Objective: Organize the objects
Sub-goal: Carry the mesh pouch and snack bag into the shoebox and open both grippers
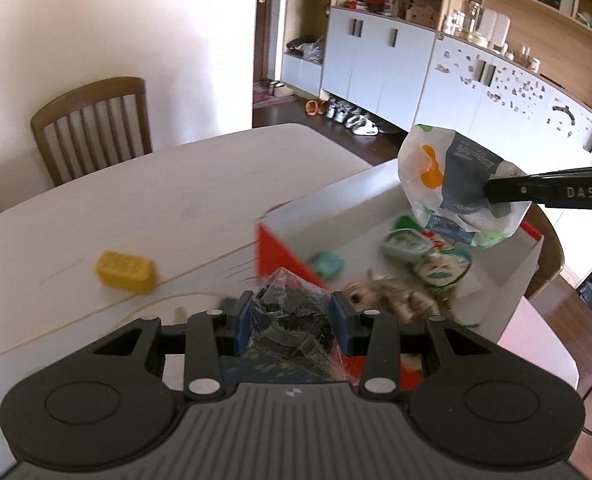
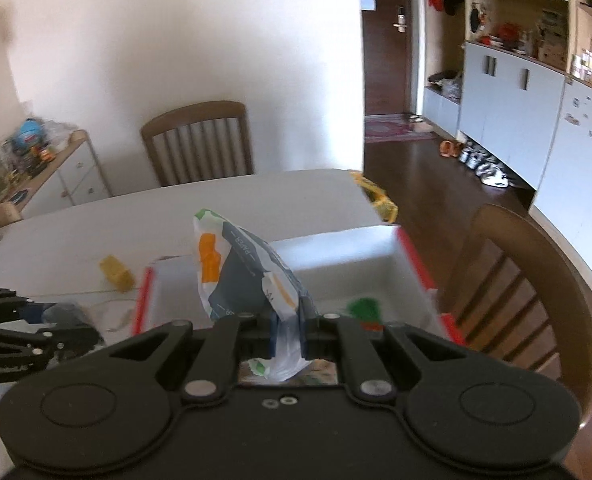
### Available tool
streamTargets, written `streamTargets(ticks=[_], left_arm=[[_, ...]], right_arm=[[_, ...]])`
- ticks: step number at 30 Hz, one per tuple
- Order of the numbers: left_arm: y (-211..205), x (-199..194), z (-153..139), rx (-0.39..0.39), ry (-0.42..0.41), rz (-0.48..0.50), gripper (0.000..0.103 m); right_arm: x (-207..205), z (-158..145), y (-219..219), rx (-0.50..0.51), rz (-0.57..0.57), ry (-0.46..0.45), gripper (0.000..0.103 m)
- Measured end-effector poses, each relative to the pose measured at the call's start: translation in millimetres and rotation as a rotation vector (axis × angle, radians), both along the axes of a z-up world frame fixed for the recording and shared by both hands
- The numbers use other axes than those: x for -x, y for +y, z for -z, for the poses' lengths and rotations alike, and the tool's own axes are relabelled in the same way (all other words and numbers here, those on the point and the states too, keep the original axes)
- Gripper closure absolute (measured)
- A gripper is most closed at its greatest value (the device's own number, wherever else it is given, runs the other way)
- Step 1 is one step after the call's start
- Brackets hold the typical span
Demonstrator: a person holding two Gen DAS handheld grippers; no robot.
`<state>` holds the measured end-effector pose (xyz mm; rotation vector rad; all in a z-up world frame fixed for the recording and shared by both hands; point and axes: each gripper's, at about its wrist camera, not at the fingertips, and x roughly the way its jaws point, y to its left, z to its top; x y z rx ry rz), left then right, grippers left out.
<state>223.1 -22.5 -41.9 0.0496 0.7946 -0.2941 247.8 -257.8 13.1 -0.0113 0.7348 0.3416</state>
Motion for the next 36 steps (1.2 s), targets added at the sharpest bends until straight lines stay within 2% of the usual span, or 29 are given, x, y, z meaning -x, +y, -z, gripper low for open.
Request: streamTargets(ticks=[9,17,30,36], left_arm=[[-70,-25,1,-0.026,0.015,0.042,0.063],[-113,-56,27,-0.086,0.076,0.055,0.063],[-148,-101,64,-0.148,0.181,0.013,0.062],[-151,-115,81,-0.157,0.244,-0.015,0.062]], right_arm=[[-21,19,-40,0.013,0.023,0.019,0.094],[-40,35,-57,0.024,0.010,0.059,0.094],[-60,54,-48,0.113,0.007,0.040,0.093],[-56,68,-41,0.146,-0.051,0.060,0.090]])
